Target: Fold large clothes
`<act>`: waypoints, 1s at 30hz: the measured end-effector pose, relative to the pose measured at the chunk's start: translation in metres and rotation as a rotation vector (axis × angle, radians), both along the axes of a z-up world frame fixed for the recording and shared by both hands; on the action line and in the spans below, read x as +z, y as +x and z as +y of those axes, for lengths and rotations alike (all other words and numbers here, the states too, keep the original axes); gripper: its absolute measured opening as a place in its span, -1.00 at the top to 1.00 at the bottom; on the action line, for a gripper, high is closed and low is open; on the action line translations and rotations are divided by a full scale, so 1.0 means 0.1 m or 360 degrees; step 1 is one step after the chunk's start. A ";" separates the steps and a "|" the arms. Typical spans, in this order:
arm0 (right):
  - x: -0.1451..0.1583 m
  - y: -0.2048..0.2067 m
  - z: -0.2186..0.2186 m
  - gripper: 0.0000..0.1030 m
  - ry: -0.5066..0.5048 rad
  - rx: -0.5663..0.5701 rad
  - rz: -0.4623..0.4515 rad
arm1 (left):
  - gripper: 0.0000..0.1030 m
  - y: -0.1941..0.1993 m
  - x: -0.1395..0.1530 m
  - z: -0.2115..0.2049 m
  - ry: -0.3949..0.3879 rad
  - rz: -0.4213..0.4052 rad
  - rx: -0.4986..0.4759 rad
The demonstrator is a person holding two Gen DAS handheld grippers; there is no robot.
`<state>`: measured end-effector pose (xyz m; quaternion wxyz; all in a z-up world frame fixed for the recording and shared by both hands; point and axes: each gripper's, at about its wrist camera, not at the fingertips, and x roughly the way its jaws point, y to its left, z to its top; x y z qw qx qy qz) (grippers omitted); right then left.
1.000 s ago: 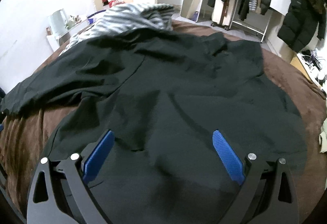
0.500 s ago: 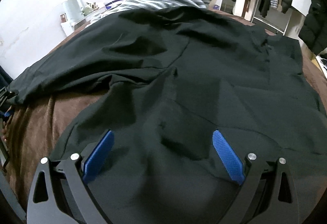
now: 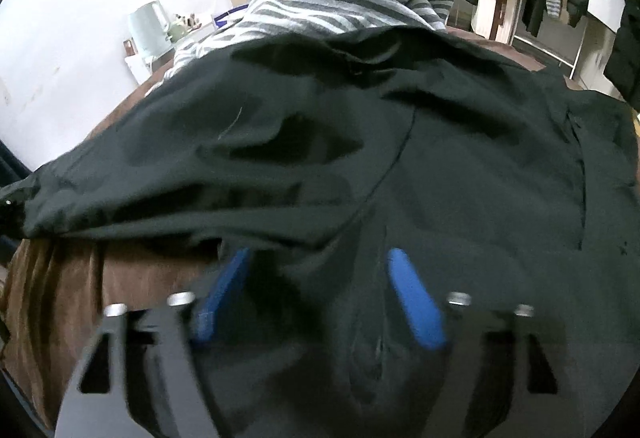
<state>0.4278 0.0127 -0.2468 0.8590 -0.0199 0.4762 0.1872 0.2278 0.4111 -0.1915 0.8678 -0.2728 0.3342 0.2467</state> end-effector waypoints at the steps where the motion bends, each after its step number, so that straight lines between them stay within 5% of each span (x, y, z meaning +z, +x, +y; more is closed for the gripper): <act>1: 0.00 0.04 0.02 0.03 0.0042 0.0000 0.0015 | 0.86 0.05 0.11 0.01 0.0034 -0.0010 -0.0017; 8: 0.02 0.03 0.32 0.11 0.0143 0.0093 0.0038 | 0.87 0.44 0.61 0.01 0.0230 0.0000 -0.0160; 13: -0.25 0.10 0.42 0.10 0.0073 0.0066 0.0155 | 0.87 0.52 0.62 -0.06 0.0246 0.0015 -0.0210; 21: -0.27 0.08 0.44 0.10 0.0055 0.0033 0.0107 | 0.87 0.46 0.53 -0.03 0.0217 0.0051 -0.0212; 30: 0.19 -0.16 0.21 -0.35 0.0071 0.0003 0.0052 | 0.87 0.58 1.08 -0.33 0.0297 -0.0060 -0.0381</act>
